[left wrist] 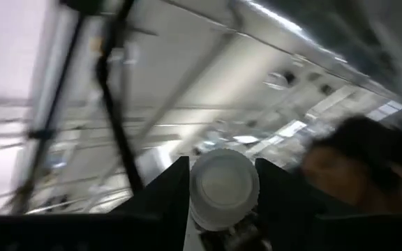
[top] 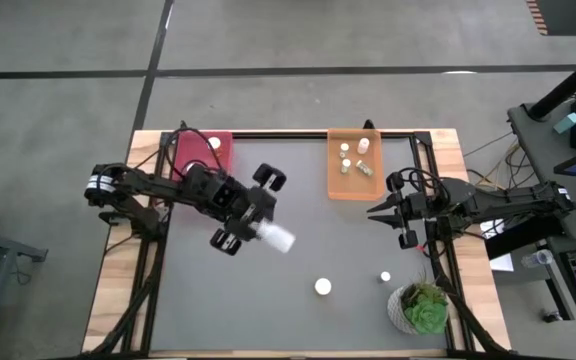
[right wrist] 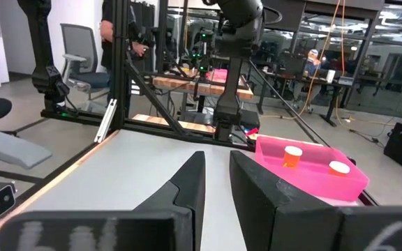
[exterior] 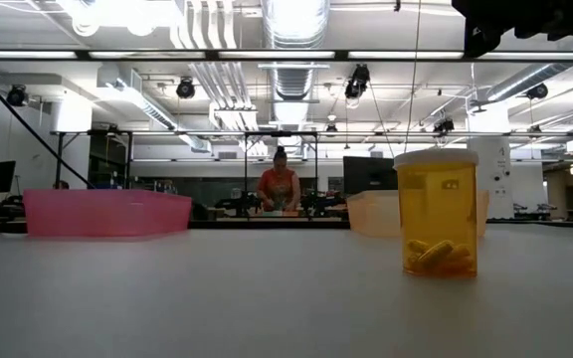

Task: Pick and place medicine bottles into bin by pill shape (circle, oval)
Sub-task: Put the white capsule bottle into the pink bin

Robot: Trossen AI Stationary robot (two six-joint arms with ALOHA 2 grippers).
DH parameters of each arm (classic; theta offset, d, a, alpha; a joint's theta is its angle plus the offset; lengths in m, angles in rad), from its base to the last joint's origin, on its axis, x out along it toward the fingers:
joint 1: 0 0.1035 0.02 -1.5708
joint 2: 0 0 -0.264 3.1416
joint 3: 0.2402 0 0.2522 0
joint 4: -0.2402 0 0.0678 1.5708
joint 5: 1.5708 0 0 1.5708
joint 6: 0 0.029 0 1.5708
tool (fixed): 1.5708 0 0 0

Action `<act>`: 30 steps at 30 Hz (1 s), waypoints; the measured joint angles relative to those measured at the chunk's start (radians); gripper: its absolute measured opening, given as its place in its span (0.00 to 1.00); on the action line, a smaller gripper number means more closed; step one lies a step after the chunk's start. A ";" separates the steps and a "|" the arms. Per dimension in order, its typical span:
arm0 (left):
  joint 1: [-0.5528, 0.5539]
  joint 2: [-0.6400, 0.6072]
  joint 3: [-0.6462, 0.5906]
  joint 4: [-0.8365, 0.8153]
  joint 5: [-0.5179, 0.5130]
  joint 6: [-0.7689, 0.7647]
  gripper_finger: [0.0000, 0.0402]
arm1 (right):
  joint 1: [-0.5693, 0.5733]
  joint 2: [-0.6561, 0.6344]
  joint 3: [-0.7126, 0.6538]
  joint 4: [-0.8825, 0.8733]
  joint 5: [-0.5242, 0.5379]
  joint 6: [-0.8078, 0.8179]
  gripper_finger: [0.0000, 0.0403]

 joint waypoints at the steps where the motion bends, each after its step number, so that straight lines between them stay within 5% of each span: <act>1: 0.000 0.000 0.000 0.000 0.081 0.029 0.31 | 0.000 0.000 0.000 0.000 0.000 0.000 0.15; 5: -0.002 0.000 0.000 0.005 0.324 0.078 0.31 | 0.000 0.000 0.000 0.000 0.000 -0.001 0.15; 11: -0.001 0.000 0.001 0.005 0.425 0.078 0.31 | 0.000 0.000 0.000 0.000 0.000 -0.001 0.15; 21: -0.001 0.000 0.003 0.003 0.427 0.071 0.31 | 0.000 0.000 0.000 0.000 0.000 -0.007 0.15; 26: 0.052 -0.010 0.003 -0.053 0.259 -0.080 0.31 | 0.000 0.000 0.000 -0.001 0.000 -0.006 0.15; 30: 0.131 -0.036 0.003 -0.318 0.150 -0.094 0.31 | 0.000 0.000 0.000 -0.002 0.000 -0.005 0.15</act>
